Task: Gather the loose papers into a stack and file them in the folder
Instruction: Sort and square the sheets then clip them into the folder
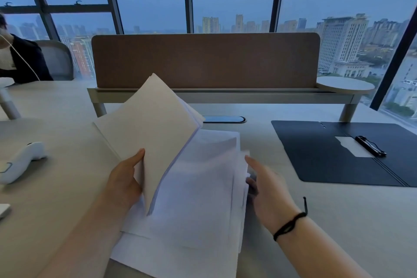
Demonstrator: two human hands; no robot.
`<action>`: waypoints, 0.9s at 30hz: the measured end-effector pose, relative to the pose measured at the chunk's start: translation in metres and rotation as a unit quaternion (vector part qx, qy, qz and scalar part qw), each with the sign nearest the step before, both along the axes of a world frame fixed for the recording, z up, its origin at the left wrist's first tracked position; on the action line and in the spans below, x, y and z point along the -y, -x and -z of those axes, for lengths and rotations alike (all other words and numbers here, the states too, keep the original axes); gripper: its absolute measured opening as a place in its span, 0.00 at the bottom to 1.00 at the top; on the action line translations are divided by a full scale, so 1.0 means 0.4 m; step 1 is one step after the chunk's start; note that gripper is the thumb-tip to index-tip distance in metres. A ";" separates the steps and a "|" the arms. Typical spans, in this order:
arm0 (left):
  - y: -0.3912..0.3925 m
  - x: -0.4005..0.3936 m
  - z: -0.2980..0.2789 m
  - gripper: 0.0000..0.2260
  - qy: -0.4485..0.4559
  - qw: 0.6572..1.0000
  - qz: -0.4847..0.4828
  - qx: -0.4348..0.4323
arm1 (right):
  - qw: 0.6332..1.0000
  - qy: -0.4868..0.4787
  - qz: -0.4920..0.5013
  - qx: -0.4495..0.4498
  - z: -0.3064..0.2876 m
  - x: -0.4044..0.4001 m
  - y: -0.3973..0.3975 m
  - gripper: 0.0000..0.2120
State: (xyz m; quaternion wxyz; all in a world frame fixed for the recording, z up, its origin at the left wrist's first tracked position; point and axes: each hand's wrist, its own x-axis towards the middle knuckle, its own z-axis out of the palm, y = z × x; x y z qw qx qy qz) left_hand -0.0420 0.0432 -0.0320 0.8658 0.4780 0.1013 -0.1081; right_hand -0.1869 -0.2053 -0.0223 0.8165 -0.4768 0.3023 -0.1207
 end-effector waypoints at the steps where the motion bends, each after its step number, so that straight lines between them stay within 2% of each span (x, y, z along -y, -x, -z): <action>1: 0.002 0.004 0.000 0.14 0.006 1.000 -0.004 -0.001 | 1.000 -0.005 0.010 -0.006 -0.005 -0.002 -0.016 0.41; 4: 0.004 0.011 -0.003 0.10 0.038 0.999 -0.005 -0.008 | 0.999 0.032 -0.012 -0.020 -0.008 -0.021 -0.033 0.37; 8: 0.005 0.009 -0.006 0.09 0.100 0.994 -0.007 -0.036 | 0.986 0.165 -0.019 0.001 -0.017 -0.056 0.005 0.27; 9: 0.002 0.006 -0.004 0.09 0.111 0.993 -0.008 -0.039 | 0.980 0.198 -0.005 0.002 -0.021 -0.060 0.020 0.29; 11: 0.010 0.006 -0.007 0.08 0.121 0.992 -0.006 -0.038 | 0.973 0.230 0.015 -0.012 -0.020 -0.055 0.043 0.41; 13: 0.012 0.008 -0.006 0.08 0.114 0.993 -0.009 -0.029 | 0.981 0.194 0.014 -0.017 -0.024 -0.053 0.061 0.47; 17: 0.003 0.009 -0.004 0.10 0.120 0.993 -0.003 -0.020 | 0.998 0.062 0.003 -0.021 -0.034 -0.051 0.075 0.46; 19: -0.001 0.007 -0.004 0.09 0.129 0.991 0.001 -0.023 | 0.999 0.026 -0.017 -0.028 -0.038 -0.051 0.072 0.42; 23: 0.000 0.005 0.000 0.08 0.141 0.990 0.007 -0.020 | 0.997 0.012 -0.058 -0.049 -0.034 -0.068 0.063 0.14; 25: -0.001 0.003 -0.001 0.10 0.143 0.990 0.009 -0.016 | 0.991 0.046 -0.111 -0.056 -0.017 -0.079 0.052 0.09; 27: 0.009 -0.001 -0.011 0.09 0.132 0.991 0.025 -0.010 | 0.970 0.153 -0.180 -0.065 -0.002 -0.080 0.037 0.10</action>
